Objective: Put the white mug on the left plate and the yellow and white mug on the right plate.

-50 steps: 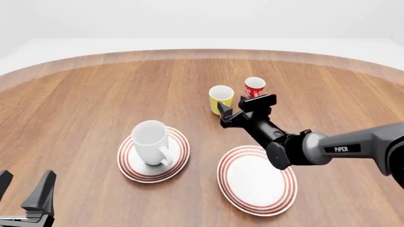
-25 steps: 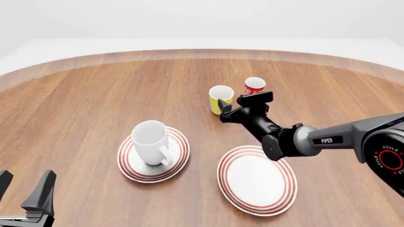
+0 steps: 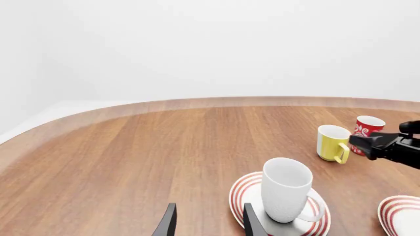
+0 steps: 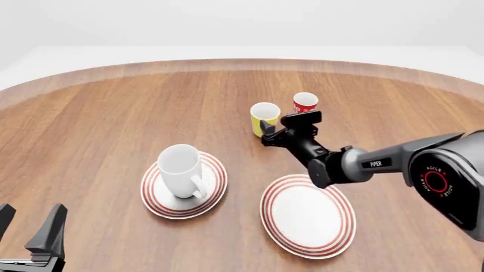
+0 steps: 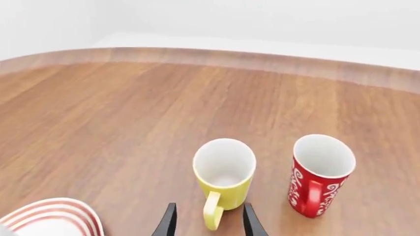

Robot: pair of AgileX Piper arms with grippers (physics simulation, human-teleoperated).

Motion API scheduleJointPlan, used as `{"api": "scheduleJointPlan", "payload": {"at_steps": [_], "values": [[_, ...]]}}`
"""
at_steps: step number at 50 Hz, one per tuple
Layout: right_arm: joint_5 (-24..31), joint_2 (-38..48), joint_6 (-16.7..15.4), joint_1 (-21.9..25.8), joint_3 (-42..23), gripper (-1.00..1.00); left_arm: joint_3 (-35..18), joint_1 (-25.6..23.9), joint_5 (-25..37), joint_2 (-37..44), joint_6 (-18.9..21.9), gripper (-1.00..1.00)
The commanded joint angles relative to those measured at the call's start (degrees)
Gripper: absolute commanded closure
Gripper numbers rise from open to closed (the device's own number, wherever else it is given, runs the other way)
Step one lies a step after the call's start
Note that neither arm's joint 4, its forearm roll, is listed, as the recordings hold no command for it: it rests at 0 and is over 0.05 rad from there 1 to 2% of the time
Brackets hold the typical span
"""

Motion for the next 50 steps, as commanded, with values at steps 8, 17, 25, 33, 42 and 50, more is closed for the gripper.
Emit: {"api": "scheduleJointPlan", "payload": {"at_steps": [8, 17, 25, 33, 42, 50], "values": [[0.9, 3.7, 0.7, -0.5, -3.6, -1.0, 0.0, 0.0, 0.0, 0.0, 0.0, -1.0], [1.2, 5.3, 0.9, -0.7, -4.5, -1.0, 0.0, 0.0, 0.0, 0.0, 0.0, -1.0], [2.1, 6.5, 0.9, -0.4, -5.6, -1.0, 0.0, 0.0, 0.0, 0.0, 0.0, -1.0], [3.3, 7.5, 0.8, -0.1, -6.9, -1.0, 0.0, 0.0, 0.0, 0.0, 0.0, -1.0], [4.3, 8.6, 0.7, 0.1, -8.3, -1.0, 0.0, 0.0, 0.0, 0.0, 0.0, -1.0], [4.7, 9.3, 0.7, 0.3, -8.9, -1.0, 0.0, 0.0, 0.0, 0.0, 0.0, -1.0]]}}
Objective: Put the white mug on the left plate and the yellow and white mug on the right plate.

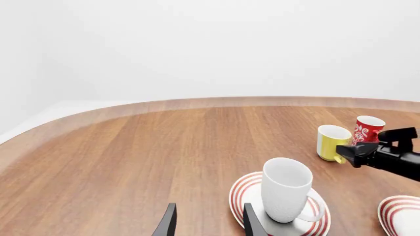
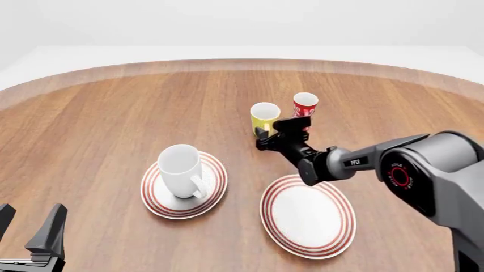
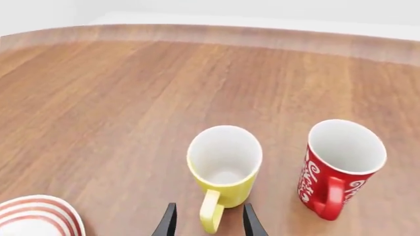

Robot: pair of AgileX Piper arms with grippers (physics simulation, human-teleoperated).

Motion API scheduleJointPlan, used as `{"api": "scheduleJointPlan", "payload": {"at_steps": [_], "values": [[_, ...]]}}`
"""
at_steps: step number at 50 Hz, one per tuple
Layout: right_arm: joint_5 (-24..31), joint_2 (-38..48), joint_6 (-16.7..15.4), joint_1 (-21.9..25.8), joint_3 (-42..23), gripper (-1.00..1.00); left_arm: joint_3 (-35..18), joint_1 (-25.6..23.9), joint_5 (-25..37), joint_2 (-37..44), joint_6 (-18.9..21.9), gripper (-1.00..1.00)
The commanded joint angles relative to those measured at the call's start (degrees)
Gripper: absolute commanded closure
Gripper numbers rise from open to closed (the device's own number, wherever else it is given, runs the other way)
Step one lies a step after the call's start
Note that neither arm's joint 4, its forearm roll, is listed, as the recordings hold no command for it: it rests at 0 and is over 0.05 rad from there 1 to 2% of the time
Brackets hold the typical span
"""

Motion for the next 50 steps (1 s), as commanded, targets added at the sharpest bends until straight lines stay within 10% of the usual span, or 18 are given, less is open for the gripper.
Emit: {"api": "scheduleJointPlan", "payload": {"at_steps": [1, 28, 29, 50], "values": [[0.9, 1.3, 0.0, 0.2, -1.3, -1.0, 0.0, 0.0, 0.0, 0.0, 0.0, -1.0], [2.7, 4.5, 0.1, 0.3, -4.0, -1.0, 0.0, 0.0, 0.0, 0.0, 0.0, -1.0], [2.5, 4.3, 0.1, 0.4, -3.8, 1.0, 0.0, 0.0, 0.0, 0.0, 0.0, -1.0], [-0.7, -0.6, -1.6, 0.8, 1.8, 1.0, 0.0, 0.0, 0.0, 0.0, 0.0, -1.0]]}}
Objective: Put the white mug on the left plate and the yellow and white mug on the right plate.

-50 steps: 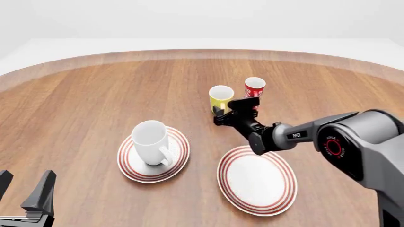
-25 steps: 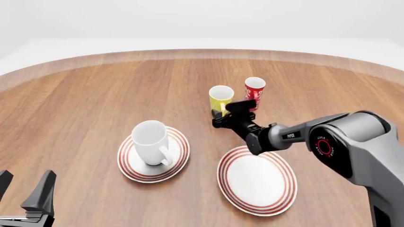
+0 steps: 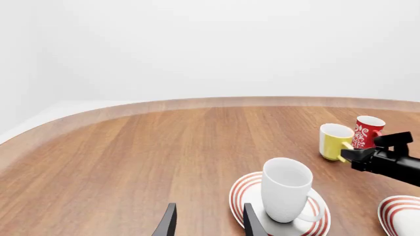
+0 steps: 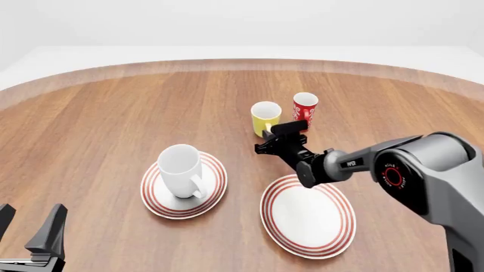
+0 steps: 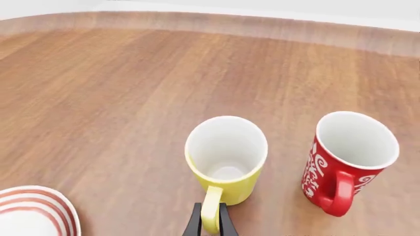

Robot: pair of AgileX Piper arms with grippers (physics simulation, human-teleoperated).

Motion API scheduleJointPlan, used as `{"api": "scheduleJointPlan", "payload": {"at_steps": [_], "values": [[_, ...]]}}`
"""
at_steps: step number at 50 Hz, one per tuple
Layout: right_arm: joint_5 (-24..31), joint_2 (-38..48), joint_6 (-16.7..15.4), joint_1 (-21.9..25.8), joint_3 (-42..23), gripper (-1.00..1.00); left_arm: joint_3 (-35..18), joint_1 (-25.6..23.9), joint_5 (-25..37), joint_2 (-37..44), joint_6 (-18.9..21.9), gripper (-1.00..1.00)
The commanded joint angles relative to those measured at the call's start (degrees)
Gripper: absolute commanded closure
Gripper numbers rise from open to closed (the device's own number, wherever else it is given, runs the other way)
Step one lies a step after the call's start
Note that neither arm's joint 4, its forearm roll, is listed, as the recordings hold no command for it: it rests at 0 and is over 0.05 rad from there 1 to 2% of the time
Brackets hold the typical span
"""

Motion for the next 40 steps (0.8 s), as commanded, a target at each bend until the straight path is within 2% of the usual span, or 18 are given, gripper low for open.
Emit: {"api": "scheduleJointPlan", "payload": {"at_steps": [1, 40], "values": [[-1.3, -2.3, -0.6, 0.6, 2.4, 1.0, 0.0, 0.0, 0.0, 0.0, 0.0, -1.0], [-6.2, -15.1, -3.2, 2.6, 16.5, 1.0, 0.0, 0.0, 0.0, 0.0, 0.0, -1.0]]}}
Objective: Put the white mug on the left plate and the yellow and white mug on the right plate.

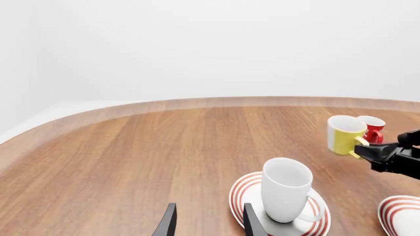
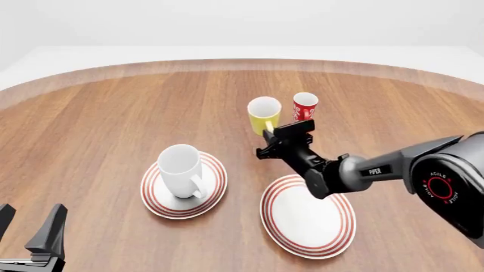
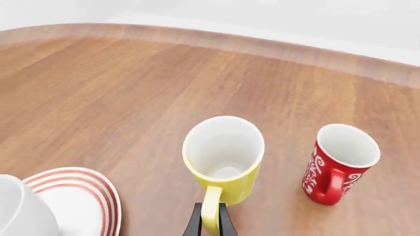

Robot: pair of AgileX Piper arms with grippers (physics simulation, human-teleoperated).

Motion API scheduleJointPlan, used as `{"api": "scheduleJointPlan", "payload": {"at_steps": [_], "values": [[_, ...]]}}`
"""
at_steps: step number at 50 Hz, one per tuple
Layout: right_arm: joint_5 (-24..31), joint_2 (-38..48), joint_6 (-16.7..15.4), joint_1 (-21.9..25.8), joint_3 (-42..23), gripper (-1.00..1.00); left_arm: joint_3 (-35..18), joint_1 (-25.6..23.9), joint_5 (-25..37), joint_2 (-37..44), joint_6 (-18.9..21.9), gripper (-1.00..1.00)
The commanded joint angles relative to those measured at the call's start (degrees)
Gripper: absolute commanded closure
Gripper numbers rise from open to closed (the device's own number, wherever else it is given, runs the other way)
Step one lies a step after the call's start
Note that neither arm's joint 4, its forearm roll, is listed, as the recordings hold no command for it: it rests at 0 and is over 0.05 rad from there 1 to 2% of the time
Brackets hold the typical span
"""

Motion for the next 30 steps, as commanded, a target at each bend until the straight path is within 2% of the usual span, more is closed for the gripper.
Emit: {"api": "scheduleJointPlan", "payload": {"at_steps": [1, 30], "values": [[-1.7, -4.2, 0.0, 0.2, 4.3, 1.0, 0.0, 0.0, 0.0, 0.0, 0.0, -1.0], [-4.2, -15.7, -0.4, 1.1, 16.0, 1.0, 0.0, 0.0, 0.0, 0.0, 0.0, -1.0]]}}
